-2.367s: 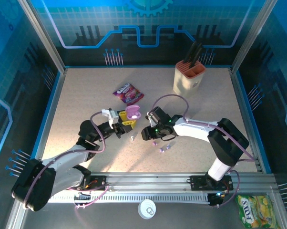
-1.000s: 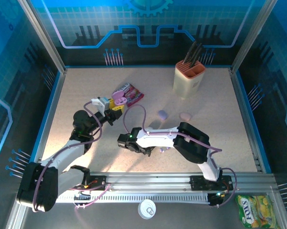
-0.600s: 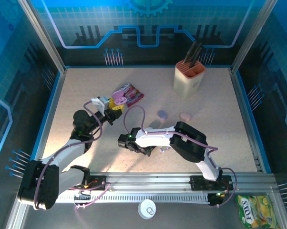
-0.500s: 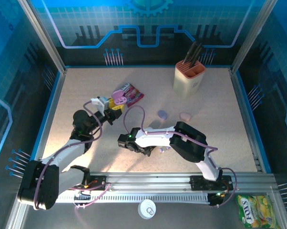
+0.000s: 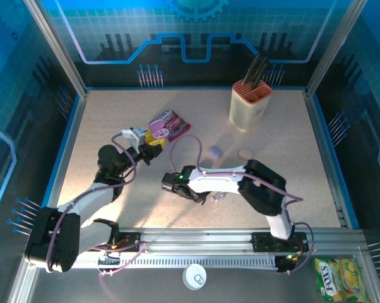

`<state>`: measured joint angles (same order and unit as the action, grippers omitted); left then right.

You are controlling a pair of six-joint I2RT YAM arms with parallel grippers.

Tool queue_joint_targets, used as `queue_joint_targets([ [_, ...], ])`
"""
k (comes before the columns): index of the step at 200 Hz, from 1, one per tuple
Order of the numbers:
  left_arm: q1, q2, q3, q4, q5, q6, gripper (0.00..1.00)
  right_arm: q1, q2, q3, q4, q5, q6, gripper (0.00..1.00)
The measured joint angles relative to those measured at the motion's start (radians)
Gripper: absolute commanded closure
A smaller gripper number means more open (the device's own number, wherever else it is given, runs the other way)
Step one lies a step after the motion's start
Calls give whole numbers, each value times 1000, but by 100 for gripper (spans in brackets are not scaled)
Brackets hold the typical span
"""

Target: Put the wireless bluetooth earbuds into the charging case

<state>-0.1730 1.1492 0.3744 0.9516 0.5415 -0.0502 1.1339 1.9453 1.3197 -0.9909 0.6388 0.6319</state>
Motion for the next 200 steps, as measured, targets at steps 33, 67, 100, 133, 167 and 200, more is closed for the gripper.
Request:
queue_joint_targets([
  [33, 0, 69, 0, 57, 18, -4, 64, -43, -251, -96, 46, -44, 13, 83],
  [67, -43, 109, 1, 86, 24, 5, 63, -122, -498, -144, 125, -150, 10, 82],
  [100, -137, 132, 18, 90, 15, 44, 65, -254, -723, -198, 256, -336, 0, 82],
  [133, -252, 195, 32, 124, -24, 85, 65, -376, -845, -205, 348, -523, -4, 82],
  [167, -343, 269, 71, 139, -58, 109, 65, -442, -898, -205, 412, -686, -4, 82],
  [200, -416, 313, 126, 138, -78, 137, 65, -484, -912, -205, 473, -799, 5, 82],
])
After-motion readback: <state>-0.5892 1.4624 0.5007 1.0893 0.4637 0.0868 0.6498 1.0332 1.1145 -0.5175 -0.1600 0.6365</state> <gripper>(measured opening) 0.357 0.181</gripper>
